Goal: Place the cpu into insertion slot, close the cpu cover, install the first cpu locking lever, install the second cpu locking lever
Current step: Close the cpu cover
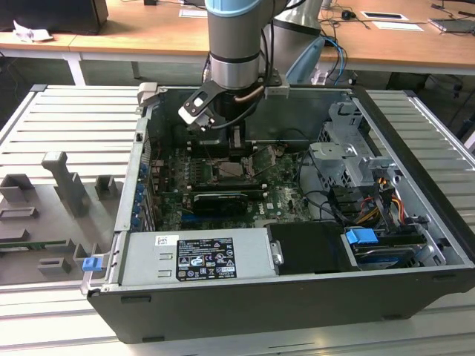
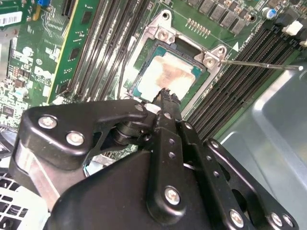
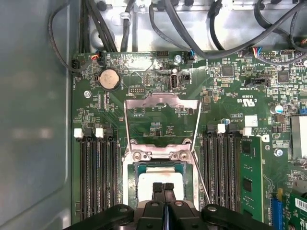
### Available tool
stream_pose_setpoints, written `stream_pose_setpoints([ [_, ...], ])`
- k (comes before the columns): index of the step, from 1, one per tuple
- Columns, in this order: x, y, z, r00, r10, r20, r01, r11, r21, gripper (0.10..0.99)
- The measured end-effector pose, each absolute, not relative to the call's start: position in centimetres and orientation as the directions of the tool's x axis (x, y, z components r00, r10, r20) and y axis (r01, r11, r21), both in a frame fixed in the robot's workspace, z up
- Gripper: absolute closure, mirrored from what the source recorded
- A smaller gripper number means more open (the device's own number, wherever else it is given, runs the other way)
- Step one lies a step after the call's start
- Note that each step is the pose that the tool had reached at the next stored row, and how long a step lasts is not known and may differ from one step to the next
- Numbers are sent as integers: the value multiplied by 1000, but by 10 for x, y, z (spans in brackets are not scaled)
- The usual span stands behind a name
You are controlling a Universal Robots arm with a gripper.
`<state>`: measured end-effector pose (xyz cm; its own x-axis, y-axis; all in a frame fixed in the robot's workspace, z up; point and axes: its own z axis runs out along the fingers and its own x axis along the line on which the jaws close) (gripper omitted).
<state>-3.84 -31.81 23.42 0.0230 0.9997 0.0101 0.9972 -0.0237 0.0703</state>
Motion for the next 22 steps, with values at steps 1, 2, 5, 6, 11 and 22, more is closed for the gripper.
stream_pose_setpoints([
  [1, -38, -318, 237, 23, 1000, 10, 997, -24, 70, 980],
  [2, -38, -318, 241, 23, 1000, 10, 997, -24, 70, 980],
  [5, -38, -318, 258, 23, 1000, 10, 997, -24, 70, 980],
  [6, -38, -318, 260, 23, 1000, 10, 997, -24, 70, 980],
  [11, -38, -318, 264, 23, 1000, 10, 997, -23, 70, 980],
  [22, -22, -318, 263, 23, 1000, 10, 997, -23, 70, 980],
])
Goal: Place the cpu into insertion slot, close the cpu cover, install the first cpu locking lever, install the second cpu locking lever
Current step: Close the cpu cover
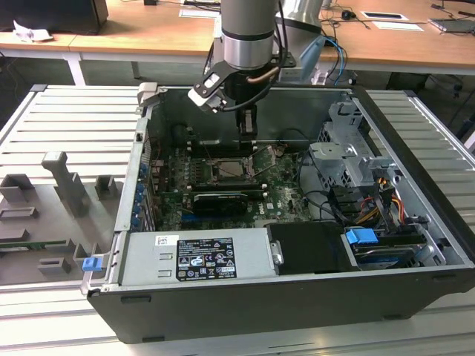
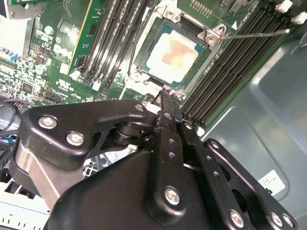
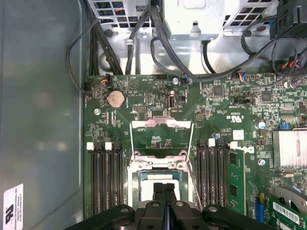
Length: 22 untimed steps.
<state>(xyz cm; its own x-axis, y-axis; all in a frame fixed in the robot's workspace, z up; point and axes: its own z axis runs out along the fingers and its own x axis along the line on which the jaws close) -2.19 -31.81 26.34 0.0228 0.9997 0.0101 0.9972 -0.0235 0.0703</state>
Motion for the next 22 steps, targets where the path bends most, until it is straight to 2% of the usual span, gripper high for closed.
stream_pose_setpoints([
  [22, -3, -318, 263, 23, 1000, 10, 997, -24, 70, 980],
])
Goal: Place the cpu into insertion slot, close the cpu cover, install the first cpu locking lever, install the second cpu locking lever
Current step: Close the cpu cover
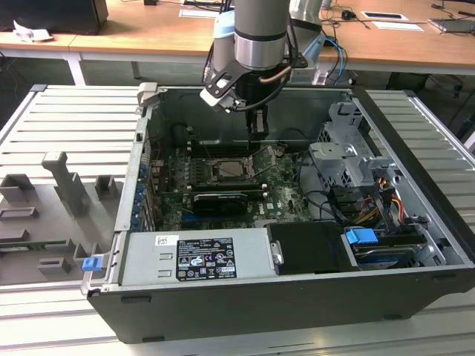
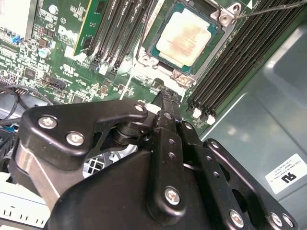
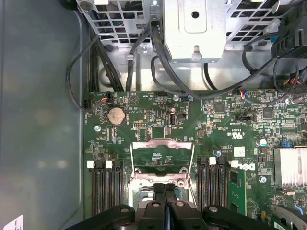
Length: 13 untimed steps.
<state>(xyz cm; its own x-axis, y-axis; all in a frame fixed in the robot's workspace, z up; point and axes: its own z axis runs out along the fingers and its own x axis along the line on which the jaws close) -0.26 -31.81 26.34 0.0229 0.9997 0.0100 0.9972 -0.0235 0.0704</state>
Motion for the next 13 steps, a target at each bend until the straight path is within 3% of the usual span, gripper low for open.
stream_pose_setpoints([
  [13, 5, -318, 263, 23, 1000, 10, 997, -24, 70, 980],
])
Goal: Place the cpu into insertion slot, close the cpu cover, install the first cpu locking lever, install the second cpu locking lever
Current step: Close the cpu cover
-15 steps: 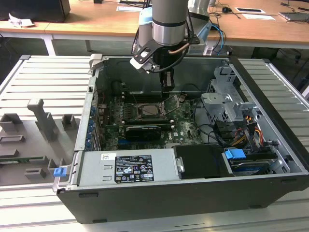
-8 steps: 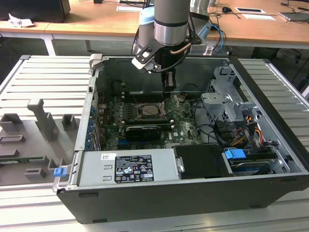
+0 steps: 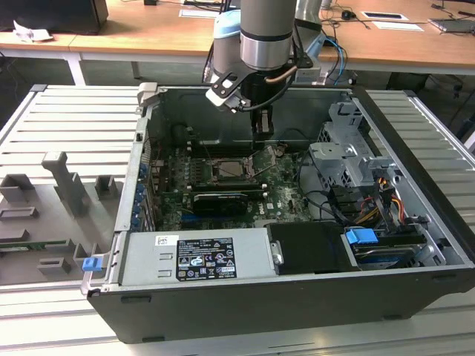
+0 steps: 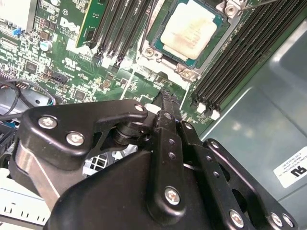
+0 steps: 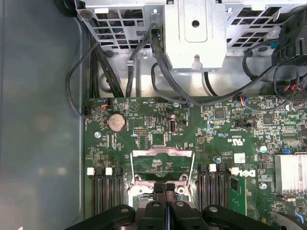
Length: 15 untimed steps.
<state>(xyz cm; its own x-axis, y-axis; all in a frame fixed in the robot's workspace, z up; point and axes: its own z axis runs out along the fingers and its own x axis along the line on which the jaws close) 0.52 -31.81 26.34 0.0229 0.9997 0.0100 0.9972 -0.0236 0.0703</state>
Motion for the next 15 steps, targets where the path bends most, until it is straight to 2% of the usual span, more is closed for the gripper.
stream_pose_setpoints([
  [15, 14, -318, 263, 23, 1000, 10, 997, -24, 70, 980],
])
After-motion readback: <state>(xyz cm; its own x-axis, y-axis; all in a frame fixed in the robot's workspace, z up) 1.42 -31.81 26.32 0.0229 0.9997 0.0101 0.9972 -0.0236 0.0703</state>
